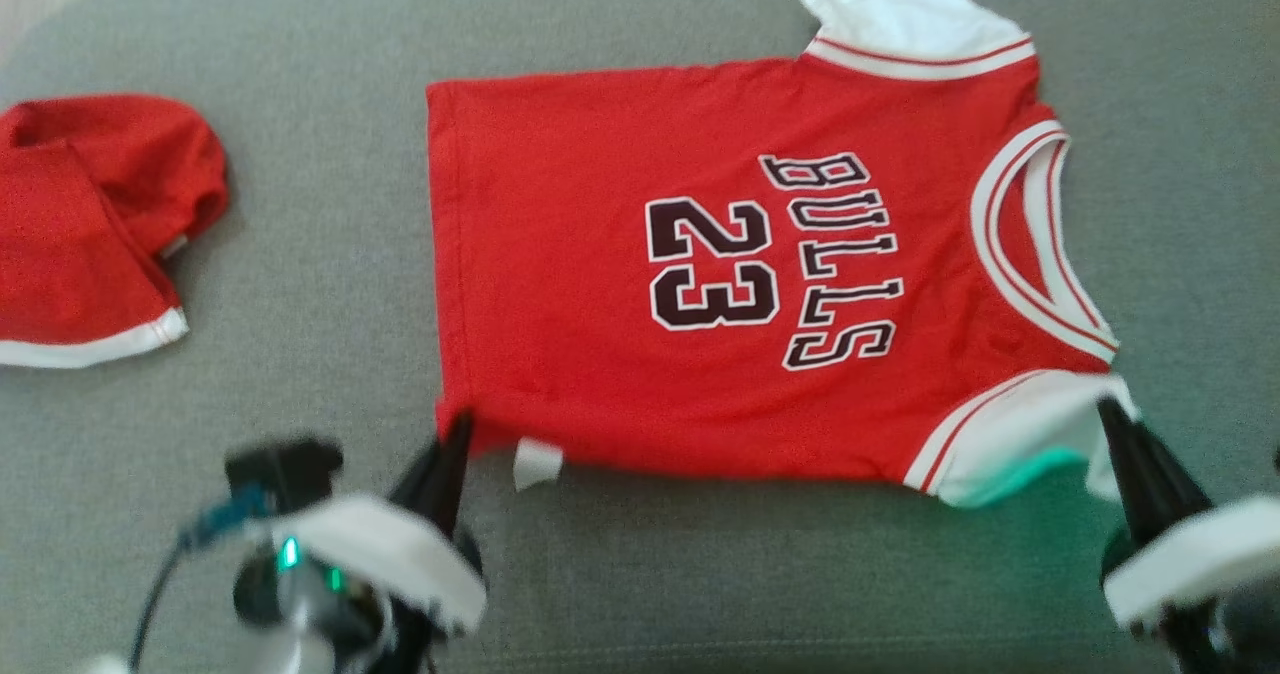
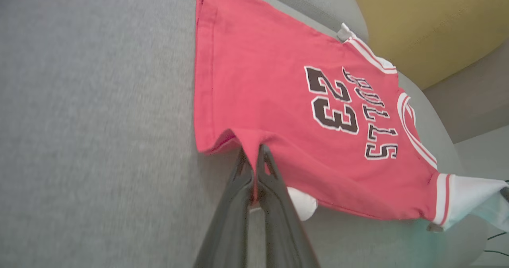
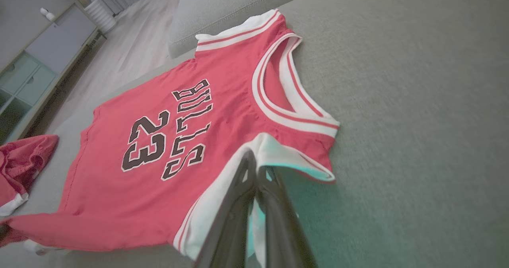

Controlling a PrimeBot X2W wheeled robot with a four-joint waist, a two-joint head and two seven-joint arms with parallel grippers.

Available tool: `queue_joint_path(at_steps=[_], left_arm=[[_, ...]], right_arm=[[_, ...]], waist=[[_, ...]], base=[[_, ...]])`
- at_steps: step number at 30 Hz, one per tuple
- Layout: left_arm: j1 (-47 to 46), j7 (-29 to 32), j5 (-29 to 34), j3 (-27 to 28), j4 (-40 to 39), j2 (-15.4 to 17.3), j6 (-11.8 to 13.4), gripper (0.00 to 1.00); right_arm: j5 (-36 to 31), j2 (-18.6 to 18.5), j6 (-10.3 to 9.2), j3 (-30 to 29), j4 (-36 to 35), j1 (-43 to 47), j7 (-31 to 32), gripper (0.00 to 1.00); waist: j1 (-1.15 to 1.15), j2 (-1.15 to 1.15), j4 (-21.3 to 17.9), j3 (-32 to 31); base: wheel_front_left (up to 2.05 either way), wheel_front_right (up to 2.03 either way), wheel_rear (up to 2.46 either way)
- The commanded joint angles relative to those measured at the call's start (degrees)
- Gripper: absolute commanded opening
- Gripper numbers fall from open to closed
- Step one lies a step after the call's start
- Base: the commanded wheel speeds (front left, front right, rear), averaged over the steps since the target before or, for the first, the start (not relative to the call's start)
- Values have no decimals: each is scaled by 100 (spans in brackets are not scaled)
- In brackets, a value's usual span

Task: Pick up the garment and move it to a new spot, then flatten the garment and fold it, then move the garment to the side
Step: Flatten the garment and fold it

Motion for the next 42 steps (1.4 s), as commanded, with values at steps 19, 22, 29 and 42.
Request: queue_joint_path(at_steps=[19,22,29,42], left_arm=[[-2553,1590,314,31,853,603,42,0],[-2703,1710,344,-86,1016,606,-27,0],[-2935,1718,351,-108,1117,624,-82,0],[-1959,1685,147,-16,-129,874,2,0]], right_arm=[[-578,-1056,44,768,1573,-3329,1320,0],[-585,-1126,44,860,1875,-3532,1164,0],[-516,-1129,44,993,2324,-3800,656,0],[74,-1205,44,868,862,-2371,737,0]], waist=[[1,0,169,724],[1,0,194,738],[1,0,182,666],[1,0,67,116]], base=[[0,0,0],[0,0,0],[0,0,0],[0,0,0]])
